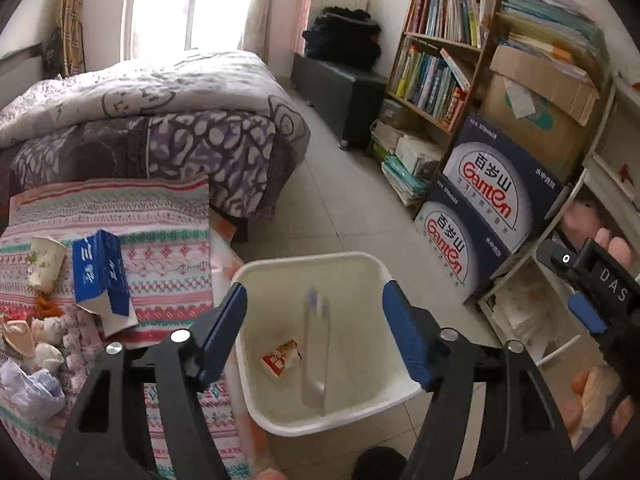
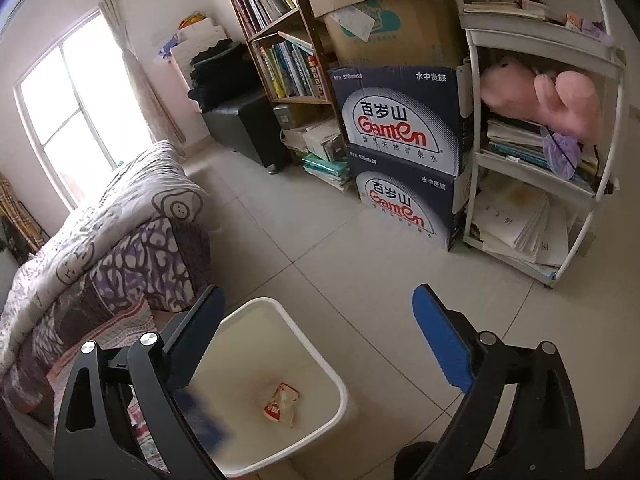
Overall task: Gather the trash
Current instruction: 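Open the right tool over the white bin while the left tool drops the clear cup in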
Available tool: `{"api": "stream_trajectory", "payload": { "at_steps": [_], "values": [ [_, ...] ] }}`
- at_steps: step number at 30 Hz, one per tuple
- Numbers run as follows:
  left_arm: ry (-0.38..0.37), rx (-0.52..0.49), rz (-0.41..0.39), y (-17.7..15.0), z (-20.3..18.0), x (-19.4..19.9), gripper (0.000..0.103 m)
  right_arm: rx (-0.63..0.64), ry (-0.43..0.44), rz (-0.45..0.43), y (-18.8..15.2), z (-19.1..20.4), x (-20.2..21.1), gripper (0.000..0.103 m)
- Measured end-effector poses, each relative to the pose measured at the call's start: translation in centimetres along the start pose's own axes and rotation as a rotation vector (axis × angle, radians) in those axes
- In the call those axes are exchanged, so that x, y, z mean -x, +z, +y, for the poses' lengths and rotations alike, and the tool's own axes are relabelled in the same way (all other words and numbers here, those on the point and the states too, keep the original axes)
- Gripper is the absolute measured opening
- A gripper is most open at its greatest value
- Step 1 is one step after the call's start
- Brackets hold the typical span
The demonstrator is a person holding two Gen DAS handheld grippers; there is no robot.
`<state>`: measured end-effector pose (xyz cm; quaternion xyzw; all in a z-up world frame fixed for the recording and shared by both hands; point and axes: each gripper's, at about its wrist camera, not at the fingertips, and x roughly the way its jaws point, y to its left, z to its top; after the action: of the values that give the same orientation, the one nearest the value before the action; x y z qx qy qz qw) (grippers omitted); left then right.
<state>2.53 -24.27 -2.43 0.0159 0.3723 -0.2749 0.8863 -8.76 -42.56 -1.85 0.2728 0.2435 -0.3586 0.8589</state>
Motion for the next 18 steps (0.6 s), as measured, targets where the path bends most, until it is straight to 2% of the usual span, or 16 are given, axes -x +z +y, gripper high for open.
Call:
{"api": "stream_trajectory", "payload": {
  "at_steps": [2,6,12,18],
  "values": [
    [0.012,0.006,0.006,0.0,0.7,0.3,0.077,0.005,0.009,-0.002,-0.1,0.4,0.1,0.093],
    [0.052,0.003,0.012,-0.6,2.4,1.4,0.079,0.060,0.030,0.006,-0.9,2.3,0.3,0.096],
    [0.167,-0.070,0.001,-2.7,5.1,3.1,0.089,0.231,0.050,0.046,-3.5,6.9,0.0,0.096],
    [0.294,-0.178,0.109,-4.4,8.4,2.8,0.096,0.309,0.091,0.096,-5.4,10.4,-0.2,0.096]
  ]
}}
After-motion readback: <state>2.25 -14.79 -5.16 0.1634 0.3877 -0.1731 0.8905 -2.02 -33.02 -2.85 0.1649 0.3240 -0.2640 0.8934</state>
